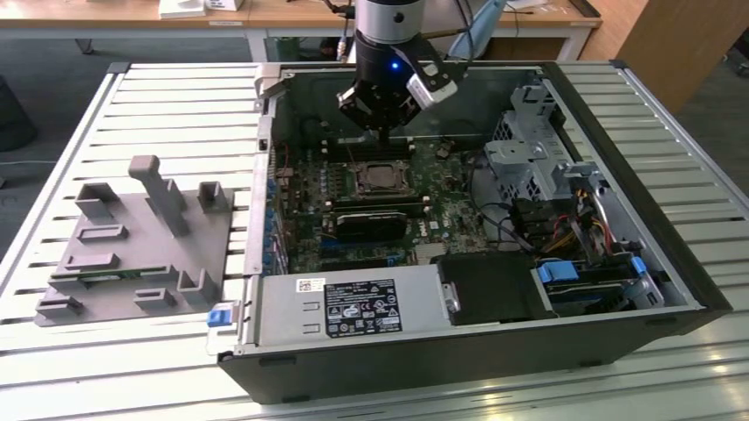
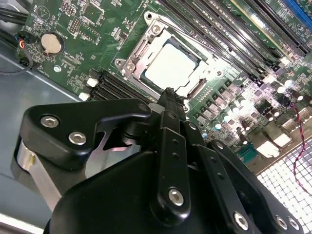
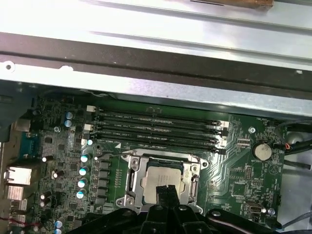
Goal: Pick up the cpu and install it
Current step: 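Install the first cpu locking lever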
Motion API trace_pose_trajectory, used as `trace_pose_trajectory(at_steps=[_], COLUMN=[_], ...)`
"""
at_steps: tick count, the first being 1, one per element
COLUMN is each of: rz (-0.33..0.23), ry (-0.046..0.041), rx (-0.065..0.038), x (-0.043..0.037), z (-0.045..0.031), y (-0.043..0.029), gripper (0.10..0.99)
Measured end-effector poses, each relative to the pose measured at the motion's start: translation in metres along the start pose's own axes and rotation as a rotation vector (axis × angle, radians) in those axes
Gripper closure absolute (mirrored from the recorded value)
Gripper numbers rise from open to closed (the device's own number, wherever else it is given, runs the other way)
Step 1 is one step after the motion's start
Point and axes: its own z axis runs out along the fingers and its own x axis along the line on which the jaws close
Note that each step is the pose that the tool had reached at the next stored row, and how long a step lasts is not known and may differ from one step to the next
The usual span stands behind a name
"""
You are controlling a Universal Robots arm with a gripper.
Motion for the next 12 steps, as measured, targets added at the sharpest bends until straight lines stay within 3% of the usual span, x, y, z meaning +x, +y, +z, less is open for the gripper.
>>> trace_pose_trajectory(at_steps=[12], rz=[0.0], ry=[0.0], rx=[0.0], x=[0.0001], z=[0.0002], y=[0.0], gripper=[0.98])
